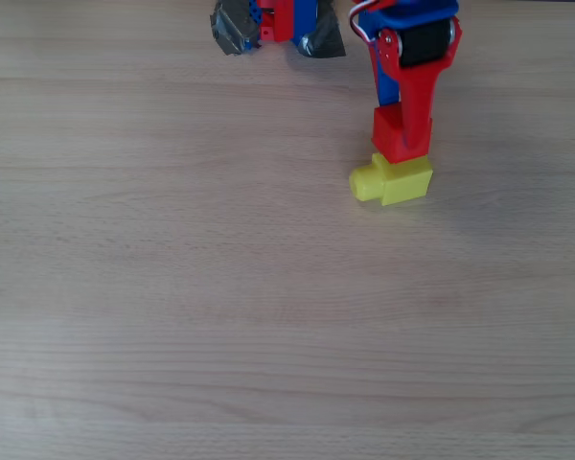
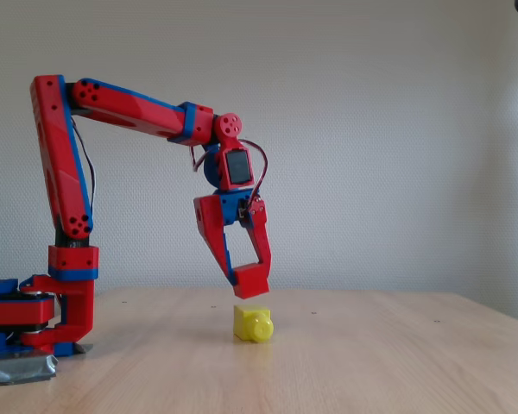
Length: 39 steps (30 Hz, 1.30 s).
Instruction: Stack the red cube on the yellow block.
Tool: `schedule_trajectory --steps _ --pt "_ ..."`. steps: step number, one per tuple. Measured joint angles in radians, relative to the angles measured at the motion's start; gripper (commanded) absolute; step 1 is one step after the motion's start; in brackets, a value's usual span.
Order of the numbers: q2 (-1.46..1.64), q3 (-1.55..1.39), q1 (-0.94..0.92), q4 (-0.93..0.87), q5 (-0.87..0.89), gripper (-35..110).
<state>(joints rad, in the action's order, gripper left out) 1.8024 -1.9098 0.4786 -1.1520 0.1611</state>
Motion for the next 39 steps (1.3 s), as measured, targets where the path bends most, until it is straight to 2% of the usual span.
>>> schedule_trajectory --steps 20,27,39 --pt "-0.052 -0.029 -0.005 0.071 0.000 8" --pt "-0.051 -0.048 -0.003 0.091 0.000 21" --pt "-0.052 -0.049 -0.021 0.091 -0.009 29"
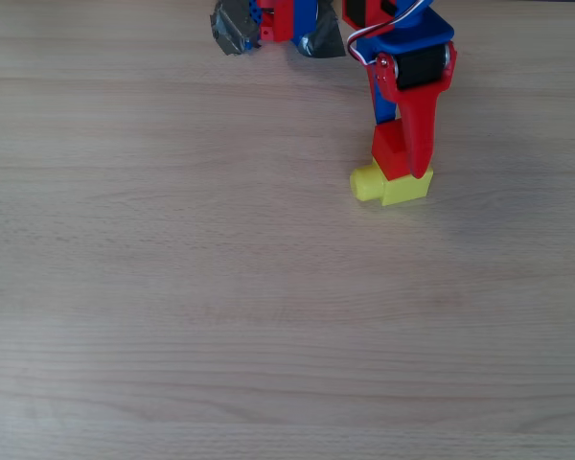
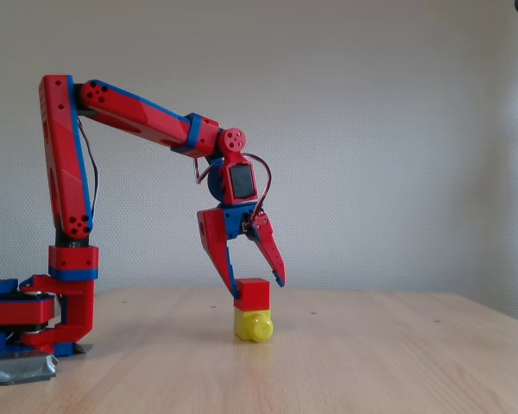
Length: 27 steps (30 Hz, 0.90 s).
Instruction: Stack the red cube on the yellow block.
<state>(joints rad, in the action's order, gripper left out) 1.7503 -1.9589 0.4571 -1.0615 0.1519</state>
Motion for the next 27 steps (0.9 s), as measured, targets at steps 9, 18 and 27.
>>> schedule_trajectory --steps 9,18,27 --pt "0.029 0.029 -0.031 -0.081 0.003 30" --pt "0.255 0.120 -0.141 -0.204 -0.020 23" --pt "0.577 -0.077 -0.290 -0.245 -0.081 0"
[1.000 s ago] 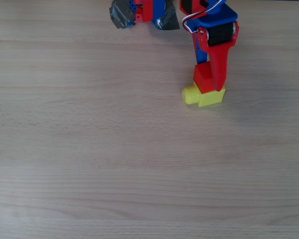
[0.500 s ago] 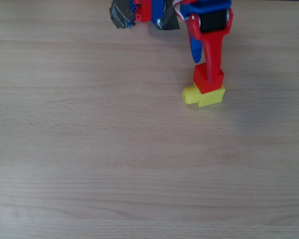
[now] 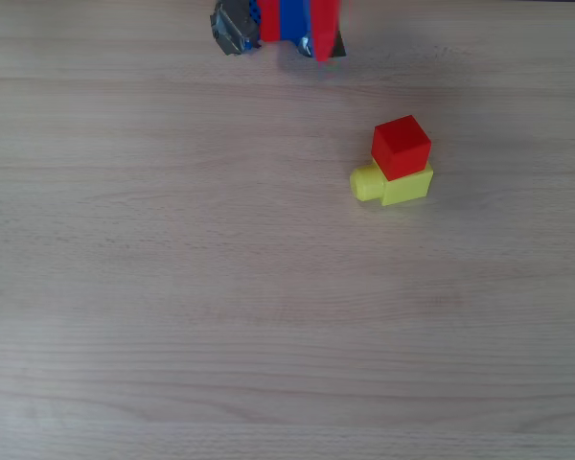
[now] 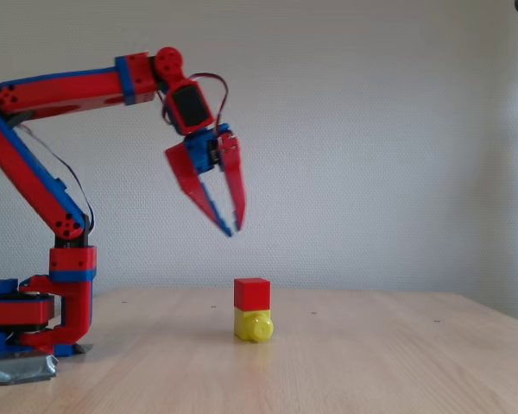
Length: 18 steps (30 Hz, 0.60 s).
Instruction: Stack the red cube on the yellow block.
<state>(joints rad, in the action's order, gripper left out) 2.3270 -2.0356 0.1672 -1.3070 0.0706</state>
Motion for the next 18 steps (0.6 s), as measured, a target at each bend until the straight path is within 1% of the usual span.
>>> schedule_trajectory --steps 3,6,9,13,18 --pt "0.118 -0.114 -0.046 -0.002 -0.021 0" --pt "0.253 -0.250 -0.086 -0.011 -0.138 0" --pt "0.400 -0.364 -0.117 0.006 -0.198 0" --pt "0.511 -0.449 -0.120 0.031 -0.219 0" --pt "0.652 -0.624 -0.121 0.057 -0.199 0"
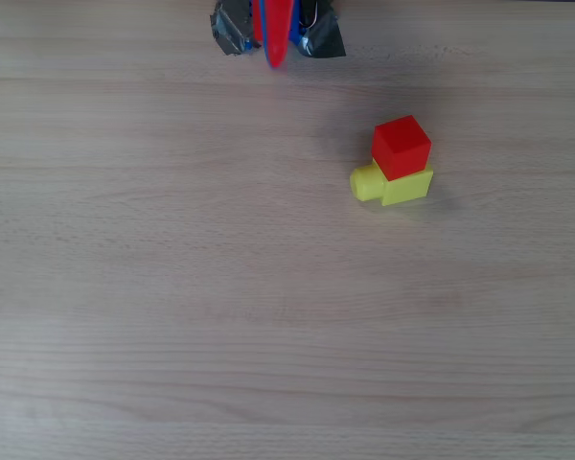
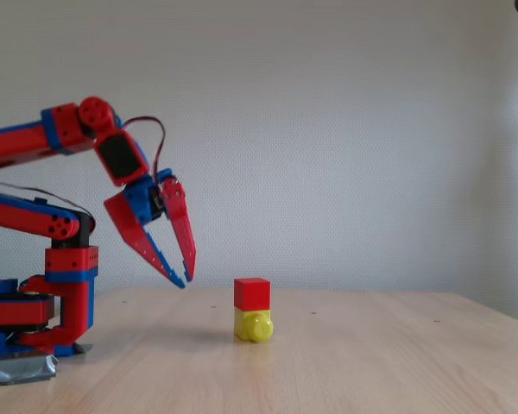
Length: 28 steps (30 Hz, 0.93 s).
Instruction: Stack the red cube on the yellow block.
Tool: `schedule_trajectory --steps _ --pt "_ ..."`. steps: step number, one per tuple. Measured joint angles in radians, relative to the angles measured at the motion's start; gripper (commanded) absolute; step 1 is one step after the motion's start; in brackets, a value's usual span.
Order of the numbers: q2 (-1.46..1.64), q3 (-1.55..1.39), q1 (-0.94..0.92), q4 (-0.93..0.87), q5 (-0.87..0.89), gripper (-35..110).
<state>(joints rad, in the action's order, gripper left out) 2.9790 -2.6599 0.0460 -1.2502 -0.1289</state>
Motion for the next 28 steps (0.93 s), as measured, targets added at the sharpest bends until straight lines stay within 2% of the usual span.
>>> schedule_trajectory --steps 13,15,17,28 --pt "0.219 -0.256 -0.038 0.081 0.086 0" --pt "0.262 -0.298 -0.034 0.098 0.192 0" --pt "0.298 -0.348 -0.034 0.110 0.221 0" --pt "0.313 -0.357 -0.040 0.110 0.241 0"
